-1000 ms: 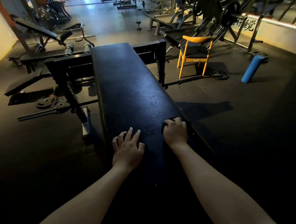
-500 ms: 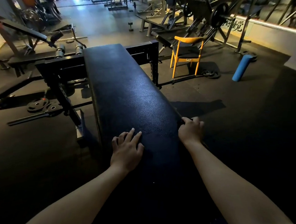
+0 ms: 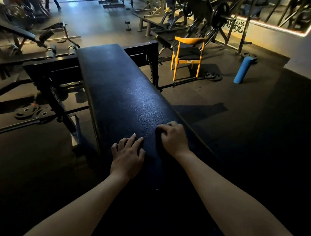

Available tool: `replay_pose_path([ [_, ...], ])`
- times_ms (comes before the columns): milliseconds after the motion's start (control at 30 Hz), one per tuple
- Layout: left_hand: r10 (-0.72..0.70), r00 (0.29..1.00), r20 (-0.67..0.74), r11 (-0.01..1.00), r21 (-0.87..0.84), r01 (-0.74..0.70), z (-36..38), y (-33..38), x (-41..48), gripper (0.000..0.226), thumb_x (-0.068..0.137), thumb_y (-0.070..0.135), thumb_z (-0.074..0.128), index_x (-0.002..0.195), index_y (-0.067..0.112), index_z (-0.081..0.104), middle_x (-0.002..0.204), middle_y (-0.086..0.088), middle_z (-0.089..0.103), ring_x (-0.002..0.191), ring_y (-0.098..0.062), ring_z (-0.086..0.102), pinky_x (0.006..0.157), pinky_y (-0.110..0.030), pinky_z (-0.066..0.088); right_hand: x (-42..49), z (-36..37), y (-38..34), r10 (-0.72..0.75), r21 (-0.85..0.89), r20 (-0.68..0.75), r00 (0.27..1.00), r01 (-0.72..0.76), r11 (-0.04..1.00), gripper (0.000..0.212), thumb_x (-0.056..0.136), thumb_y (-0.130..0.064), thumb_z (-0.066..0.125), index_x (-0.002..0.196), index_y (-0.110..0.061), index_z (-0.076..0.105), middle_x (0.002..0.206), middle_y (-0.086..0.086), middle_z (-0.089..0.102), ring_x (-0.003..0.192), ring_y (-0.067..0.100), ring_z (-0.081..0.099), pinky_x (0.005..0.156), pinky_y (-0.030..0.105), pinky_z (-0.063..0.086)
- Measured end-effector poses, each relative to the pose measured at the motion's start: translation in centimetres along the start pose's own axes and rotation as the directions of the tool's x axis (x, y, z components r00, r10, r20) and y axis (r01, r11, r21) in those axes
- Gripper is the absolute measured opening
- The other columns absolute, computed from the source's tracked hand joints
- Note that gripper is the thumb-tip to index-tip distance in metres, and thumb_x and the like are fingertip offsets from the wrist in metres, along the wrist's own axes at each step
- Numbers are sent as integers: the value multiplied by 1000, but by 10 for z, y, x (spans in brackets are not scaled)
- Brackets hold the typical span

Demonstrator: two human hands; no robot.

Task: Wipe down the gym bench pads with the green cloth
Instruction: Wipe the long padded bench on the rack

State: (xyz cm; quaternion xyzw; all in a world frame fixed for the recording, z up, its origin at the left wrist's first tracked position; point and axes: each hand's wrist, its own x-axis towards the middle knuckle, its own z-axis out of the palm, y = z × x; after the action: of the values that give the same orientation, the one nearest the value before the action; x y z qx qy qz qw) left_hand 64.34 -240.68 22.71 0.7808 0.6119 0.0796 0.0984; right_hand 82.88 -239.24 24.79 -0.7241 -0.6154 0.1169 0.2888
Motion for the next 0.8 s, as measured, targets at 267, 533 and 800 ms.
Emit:
replay_pose_path([
  [267, -5, 1000, -15, 1000, -17, 5, 0, 2, -1, 67, 88, 50, 20, 151, 37, 35, 164, 8, 24, 144, -14, 19, 118, -45, 9, 3, -26, 53, 414, -87, -71, 907, -419, 904, 43, 96, -14, 38, 132, -23, 59, 136, 13, 44, 120, 35, 37, 102, 44, 38],
  [533, -15, 1000, -27, 999, -50, 13, 3, 0, 1, 56, 99, 45, 32, 153, 32, 33, 164, 8, 24, 145, -14, 19, 119, -42, 11, -9, 32, -21, 157, -25, -20, 987, -158, 987, 30, 94, -19, 51, 114, -25, 73, 121, 8, 60, 109, 35, 50, 98, 33, 34],
  [800, -4, 994, -111, 970, -241, -23, -1, -7, -2, 67, 87, 42, 33, 149, 21, 44, 158, 3, 38, 144, -17, 30, 118, -36, 16, -1, 23, -31, -30, 39, -4, 1000, 30, 999, 28, 84, -19, 56, 104, -25, 76, 107, 9, 66, 99, 34, 58, 90, 35, 45],
])
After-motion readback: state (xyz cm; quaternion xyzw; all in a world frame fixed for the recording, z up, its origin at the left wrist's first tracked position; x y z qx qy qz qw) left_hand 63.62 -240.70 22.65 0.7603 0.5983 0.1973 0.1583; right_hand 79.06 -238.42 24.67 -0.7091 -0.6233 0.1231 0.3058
